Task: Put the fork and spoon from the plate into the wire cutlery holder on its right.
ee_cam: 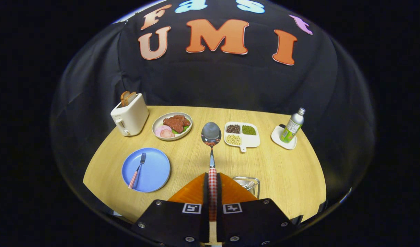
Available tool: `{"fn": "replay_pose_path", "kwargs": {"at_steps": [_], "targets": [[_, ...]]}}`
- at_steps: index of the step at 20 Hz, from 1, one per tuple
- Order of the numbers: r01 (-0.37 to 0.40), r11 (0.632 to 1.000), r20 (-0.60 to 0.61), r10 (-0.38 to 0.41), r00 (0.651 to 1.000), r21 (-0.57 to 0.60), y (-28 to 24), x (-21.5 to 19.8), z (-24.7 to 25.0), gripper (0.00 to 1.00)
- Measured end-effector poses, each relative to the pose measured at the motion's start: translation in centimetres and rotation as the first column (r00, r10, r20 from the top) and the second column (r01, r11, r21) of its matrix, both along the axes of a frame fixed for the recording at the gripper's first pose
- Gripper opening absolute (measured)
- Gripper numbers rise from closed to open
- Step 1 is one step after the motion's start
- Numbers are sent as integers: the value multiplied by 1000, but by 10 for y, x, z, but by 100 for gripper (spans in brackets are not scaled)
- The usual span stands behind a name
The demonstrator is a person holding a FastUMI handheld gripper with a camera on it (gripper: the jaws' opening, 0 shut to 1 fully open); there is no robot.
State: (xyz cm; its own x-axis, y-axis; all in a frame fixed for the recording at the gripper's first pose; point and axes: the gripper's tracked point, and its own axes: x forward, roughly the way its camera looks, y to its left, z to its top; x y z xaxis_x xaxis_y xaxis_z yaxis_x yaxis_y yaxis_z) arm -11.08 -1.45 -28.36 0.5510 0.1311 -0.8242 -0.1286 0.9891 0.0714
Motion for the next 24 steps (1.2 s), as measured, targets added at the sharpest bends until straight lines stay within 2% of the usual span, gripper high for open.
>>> {"fn": "replay_pose_path", "kwargs": {"at_steps": [6,9,17,24], "targets": [[-62,991,-151,43,988,-123,-42,-27,-7,8],[-90,988,-238,58,970,-125,-49,-44,-11,8],[-114,988,-478,50,877,-106,-69,-81,-42,9],[-122,991,-605,61,794,-59,-65,-80,-65,9]]}}
